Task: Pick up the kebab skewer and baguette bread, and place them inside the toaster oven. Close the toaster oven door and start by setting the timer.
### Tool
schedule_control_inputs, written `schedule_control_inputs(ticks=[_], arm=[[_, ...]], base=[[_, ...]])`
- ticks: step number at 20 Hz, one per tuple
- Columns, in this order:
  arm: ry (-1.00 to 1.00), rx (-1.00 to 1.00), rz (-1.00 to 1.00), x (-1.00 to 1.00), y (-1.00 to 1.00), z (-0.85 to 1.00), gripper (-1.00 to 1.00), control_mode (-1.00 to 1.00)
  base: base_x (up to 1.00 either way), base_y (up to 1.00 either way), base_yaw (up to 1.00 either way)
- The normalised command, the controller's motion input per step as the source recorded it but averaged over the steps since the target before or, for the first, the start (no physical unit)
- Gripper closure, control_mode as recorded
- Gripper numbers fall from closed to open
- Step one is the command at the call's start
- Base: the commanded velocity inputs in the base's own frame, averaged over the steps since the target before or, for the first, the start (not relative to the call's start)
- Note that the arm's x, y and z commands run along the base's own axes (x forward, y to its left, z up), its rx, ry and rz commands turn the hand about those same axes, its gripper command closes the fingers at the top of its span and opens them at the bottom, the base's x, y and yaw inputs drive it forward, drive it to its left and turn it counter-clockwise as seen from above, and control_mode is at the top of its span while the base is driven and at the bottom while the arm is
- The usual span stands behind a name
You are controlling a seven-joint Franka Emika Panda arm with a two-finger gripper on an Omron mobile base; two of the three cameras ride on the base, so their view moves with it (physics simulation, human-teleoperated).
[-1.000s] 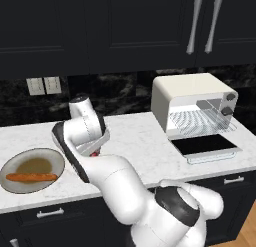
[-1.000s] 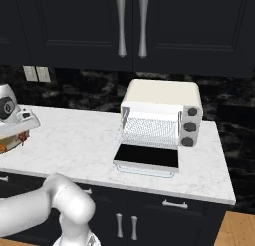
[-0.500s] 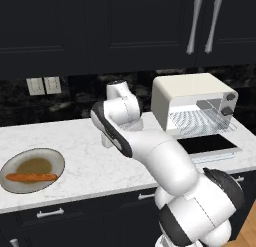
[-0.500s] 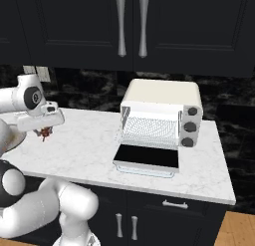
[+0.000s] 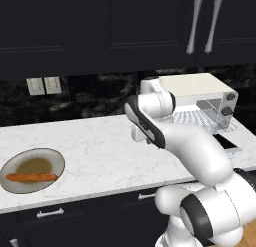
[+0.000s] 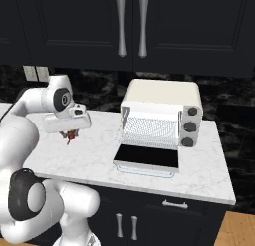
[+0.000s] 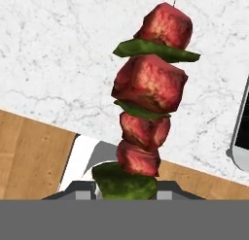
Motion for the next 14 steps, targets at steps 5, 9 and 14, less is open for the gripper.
schedule_control_inputs(ticks=[5,9,14], arm=[[0.0,0.0,-0.13,0.0,-1.0,0.16,1.0,-1.0],[0.0,0.0,-0.11,0.0,-1.0,0.07,1.0,-1.0],[0.0,0.0,-0.08,0.06,-1.0,0.01,1.0,-1.0]], base=[[0.0,0.0,0.0],[0.0,0.0,0.0],[0.0,0.0,0.0]])
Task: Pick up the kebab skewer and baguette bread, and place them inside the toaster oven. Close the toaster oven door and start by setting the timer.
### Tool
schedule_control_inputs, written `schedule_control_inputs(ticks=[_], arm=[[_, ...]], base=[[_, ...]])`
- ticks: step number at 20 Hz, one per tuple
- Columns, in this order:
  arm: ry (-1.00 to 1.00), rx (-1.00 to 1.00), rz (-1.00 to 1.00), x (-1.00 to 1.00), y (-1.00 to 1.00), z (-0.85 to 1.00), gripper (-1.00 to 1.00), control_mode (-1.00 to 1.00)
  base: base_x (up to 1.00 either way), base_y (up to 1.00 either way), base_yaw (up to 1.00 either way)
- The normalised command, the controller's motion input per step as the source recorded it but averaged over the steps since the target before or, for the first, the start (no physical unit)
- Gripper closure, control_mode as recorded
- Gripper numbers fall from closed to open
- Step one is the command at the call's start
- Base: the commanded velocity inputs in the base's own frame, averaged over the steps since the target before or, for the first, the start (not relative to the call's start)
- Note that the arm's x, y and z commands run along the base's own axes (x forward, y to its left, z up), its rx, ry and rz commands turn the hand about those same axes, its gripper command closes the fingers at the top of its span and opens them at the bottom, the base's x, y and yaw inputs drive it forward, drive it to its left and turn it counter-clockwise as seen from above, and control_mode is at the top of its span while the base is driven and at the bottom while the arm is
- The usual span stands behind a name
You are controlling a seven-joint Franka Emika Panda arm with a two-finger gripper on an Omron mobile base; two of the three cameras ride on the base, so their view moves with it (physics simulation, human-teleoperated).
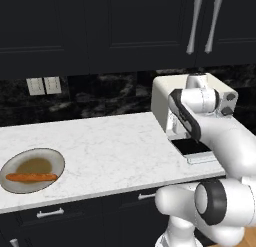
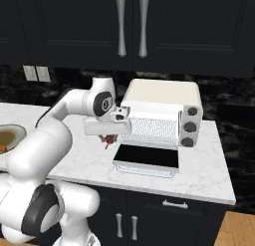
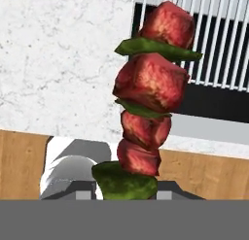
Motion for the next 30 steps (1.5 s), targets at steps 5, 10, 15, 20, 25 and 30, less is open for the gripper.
schedule_control_inputs(ticks=[5,10,15,20,25,30], arm=[[0.0,-0.01,-0.05,0.01,-0.92,0.0,1.0,-1.0],[-0.04,0.0,-0.01,0.13,-0.49,0.01,1.0,-1.0],[-0.17,0.0,0.0,0.1,0.0,0.01,1.0,-1.0],[-0.08,0.0,0.0,0.35,-0.03,0.0,1.0,-1.0],[0.0,0.0,0.0,0.51,0.0,-0.09,1.0,-1.0],[0.0,0.01,0.0,0.49,-0.06,-0.08,1.0,-1.0]], base=[[0.0,0.0,0.0],[0.0,0.0,0.0],[0.0,0.0,0.0],[0.0,0.0,0.0],[0.0,0.0,0.0],[0.0,0.0,0.0]])
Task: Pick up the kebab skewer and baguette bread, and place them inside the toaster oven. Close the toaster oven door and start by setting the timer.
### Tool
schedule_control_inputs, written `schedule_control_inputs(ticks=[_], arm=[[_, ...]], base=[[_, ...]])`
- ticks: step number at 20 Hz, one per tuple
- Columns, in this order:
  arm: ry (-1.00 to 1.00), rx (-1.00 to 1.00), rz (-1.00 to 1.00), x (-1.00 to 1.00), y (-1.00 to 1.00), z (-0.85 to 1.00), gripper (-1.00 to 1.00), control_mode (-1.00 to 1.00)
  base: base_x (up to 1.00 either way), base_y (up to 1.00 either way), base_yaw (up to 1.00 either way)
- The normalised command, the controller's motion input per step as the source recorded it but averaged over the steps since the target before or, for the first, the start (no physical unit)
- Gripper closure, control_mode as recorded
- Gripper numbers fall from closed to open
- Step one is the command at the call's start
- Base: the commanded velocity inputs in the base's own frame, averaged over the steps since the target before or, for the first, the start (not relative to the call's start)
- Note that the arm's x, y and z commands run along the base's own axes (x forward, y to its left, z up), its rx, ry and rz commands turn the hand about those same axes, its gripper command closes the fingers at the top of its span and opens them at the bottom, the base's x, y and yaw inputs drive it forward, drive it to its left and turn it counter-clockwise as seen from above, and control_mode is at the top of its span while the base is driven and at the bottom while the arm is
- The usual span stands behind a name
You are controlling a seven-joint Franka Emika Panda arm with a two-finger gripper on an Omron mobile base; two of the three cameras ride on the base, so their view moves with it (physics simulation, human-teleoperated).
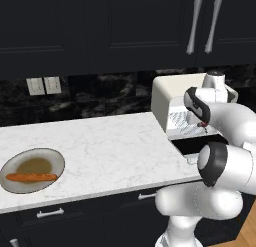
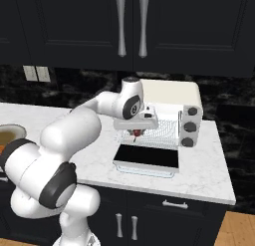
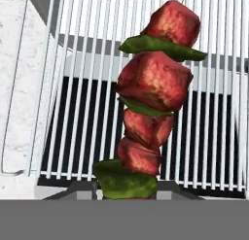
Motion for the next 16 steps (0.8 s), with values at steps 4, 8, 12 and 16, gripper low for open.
schedule_control_inputs(ticks=[4,8,12,16], arm=[[0.0,0.03,0.0,0.16,0.0,-0.3,1.0,-1.0],[0.0,0.03,0.0,0.0,0.0,-0.38,1.0,-1.0],[-0.01,0.03,0.0,0.16,0.0,-0.04,1.0,-1.0],[-0.02,0.01,0.0,0.0,0.09,-0.06,1.0,-1.0]], base=[[0.0,0.0,0.0],[0.0,0.0,0.0],[0.0,0.0,0.0],[0.0,0.0,0.0]])
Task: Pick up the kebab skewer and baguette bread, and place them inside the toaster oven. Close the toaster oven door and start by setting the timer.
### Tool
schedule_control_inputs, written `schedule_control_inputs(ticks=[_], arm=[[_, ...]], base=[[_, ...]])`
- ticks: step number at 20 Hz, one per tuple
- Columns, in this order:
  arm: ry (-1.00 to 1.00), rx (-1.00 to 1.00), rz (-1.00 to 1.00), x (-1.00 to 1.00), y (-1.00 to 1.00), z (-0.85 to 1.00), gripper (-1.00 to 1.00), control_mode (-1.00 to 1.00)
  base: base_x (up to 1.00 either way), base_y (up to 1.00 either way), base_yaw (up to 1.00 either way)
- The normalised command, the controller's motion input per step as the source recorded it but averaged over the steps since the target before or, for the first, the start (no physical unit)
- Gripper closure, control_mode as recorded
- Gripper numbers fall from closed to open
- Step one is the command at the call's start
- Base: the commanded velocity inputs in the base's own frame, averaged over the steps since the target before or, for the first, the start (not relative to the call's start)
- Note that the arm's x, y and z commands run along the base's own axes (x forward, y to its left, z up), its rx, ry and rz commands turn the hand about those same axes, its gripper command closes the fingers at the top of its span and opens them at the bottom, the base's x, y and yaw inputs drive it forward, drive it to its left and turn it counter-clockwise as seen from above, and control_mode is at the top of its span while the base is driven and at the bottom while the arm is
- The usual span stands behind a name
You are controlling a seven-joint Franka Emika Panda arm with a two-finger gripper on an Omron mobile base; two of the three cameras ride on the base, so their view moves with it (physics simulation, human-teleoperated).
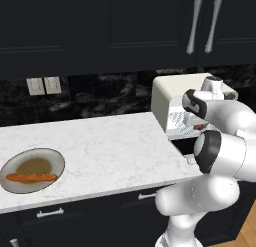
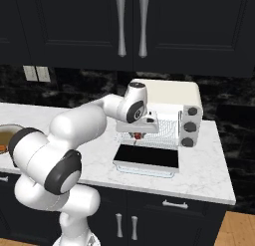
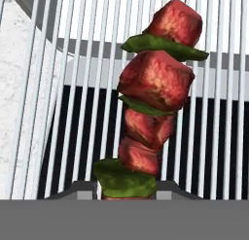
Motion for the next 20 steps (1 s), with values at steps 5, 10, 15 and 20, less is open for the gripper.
schedule_control_inputs(ticks=[5,10,15,20], arm=[[0.0,0.0,0.0,0.07,0.14,-0.09,1.0,-1.0],[0.0,0.0,0.0,0.06,0.08,-0.07,1.0,-1.0],[0.0,0.0,0.0,-0.02,0.0,-0.14,1.0,-1.0],[0.0,0.0,0.0,-0.07,0.0,-0.19,-1.0,-1.0]], base=[[0.0,0.0,0.0],[0.0,0.0,0.0],[0.0,0.0,0.0],[0.0,0.0,0.0]])
